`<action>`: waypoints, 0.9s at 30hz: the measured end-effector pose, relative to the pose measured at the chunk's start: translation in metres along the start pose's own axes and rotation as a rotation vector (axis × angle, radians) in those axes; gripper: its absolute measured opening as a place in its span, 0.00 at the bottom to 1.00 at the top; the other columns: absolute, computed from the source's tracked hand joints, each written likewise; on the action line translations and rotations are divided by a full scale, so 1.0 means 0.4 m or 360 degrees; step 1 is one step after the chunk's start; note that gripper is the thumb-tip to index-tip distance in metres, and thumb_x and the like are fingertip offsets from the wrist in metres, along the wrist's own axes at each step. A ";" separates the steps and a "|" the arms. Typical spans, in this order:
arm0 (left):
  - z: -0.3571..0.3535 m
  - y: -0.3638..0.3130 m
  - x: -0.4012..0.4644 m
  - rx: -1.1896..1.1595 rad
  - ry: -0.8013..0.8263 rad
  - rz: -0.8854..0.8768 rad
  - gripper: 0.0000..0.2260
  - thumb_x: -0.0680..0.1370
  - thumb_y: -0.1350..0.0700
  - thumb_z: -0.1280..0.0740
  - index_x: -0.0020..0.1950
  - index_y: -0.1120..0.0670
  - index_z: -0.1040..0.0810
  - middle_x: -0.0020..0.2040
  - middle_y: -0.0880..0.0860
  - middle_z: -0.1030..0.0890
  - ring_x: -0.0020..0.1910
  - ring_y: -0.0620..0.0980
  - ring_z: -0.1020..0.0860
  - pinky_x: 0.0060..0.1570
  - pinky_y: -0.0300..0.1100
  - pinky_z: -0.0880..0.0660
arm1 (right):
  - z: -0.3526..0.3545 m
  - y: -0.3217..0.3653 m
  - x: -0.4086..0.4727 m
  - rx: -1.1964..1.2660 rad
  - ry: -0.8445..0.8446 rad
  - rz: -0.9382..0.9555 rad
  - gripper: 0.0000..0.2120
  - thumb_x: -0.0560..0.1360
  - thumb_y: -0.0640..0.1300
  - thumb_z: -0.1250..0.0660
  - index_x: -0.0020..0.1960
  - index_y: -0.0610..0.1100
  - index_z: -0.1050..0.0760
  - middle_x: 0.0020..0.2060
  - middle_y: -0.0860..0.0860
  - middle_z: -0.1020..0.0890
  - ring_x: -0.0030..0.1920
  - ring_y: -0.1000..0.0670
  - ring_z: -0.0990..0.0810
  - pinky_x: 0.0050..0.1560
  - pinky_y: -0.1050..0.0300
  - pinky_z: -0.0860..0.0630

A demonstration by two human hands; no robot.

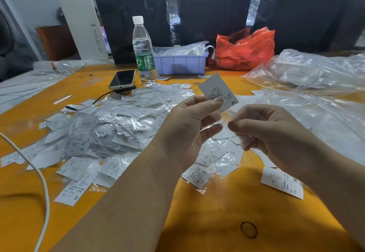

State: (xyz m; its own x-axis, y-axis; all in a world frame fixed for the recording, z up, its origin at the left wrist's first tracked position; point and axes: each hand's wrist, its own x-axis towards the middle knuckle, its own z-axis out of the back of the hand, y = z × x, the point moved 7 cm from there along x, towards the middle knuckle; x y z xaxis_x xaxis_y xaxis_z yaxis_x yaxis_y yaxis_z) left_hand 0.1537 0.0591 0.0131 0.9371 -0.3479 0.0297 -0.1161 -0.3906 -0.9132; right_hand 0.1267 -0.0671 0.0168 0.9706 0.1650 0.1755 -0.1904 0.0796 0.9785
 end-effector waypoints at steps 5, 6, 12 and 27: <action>-0.011 0.011 -0.001 0.0007 0.0071 0.0063 0.09 0.64 0.56 0.28 0.42 0.52 0.24 0.43 0.54 0.18 0.41 0.50 0.24 0.44 0.42 0.23 | -0.003 0.002 0.000 -0.0013 0.0049 0.0045 0.05 0.62 0.44 0.24 0.34 0.45 0.19 0.27 0.49 0.25 0.29 0.53 0.26 0.33 0.59 0.26; -0.012 0.013 -0.002 0.0013 0.0081 0.0073 0.09 0.65 0.57 0.28 0.42 0.52 0.24 0.44 0.54 0.19 0.41 0.50 0.24 0.44 0.42 0.23 | -0.003 0.002 0.000 -0.0008 0.0050 0.0048 0.06 0.62 0.42 0.22 0.35 0.45 0.18 0.27 0.49 0.24 0.29 0.53 0.26 0.33 0.59 0.26; -0.022 0.021 -0.008 0.0176 0.0126 0.0100 0.03 0.75 0.61 0.31 0.47 0.55 0.23 0.47 0.57 0.21 0.40 0.49 0.24 0.42 0.41 0.23 | -0.006 0.009 0.000 0.0113 0.0075 0.0100 0.06 0.63 0.45 0.25 0.40 0.47 0.15 0.30 0.49 0.22 0.28 0.54 0.24 0.32 0.61 0.24; 0.003 -0.057 -0.025 0.0593 -0.0241 -0.0430 0.10 0.82 0.52 0.39 0.49 0.49 0.17 0.43 0.48 0.18 0.43 0.47 0.23 0.43 0.41 0.23 | -0.001 0.008 0.001 0.0059 0.0036 0.0071 0.03 0.66 0.44 0.27 0.35 0.50 0.16 0.29 0.50 0.22 0.27 0.54 0.24 0.33 0.62 0.25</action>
State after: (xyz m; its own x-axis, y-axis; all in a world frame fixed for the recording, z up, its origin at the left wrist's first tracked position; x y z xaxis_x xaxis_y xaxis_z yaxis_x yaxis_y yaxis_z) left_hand 0.1476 0.0726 0.0332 0.9580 -0.1375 0.2516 0.2379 -0.1085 -0.9652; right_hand 0.1265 -0.0664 0.0201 0.9576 0.1900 0.2167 -0.2273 0.0356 0.9732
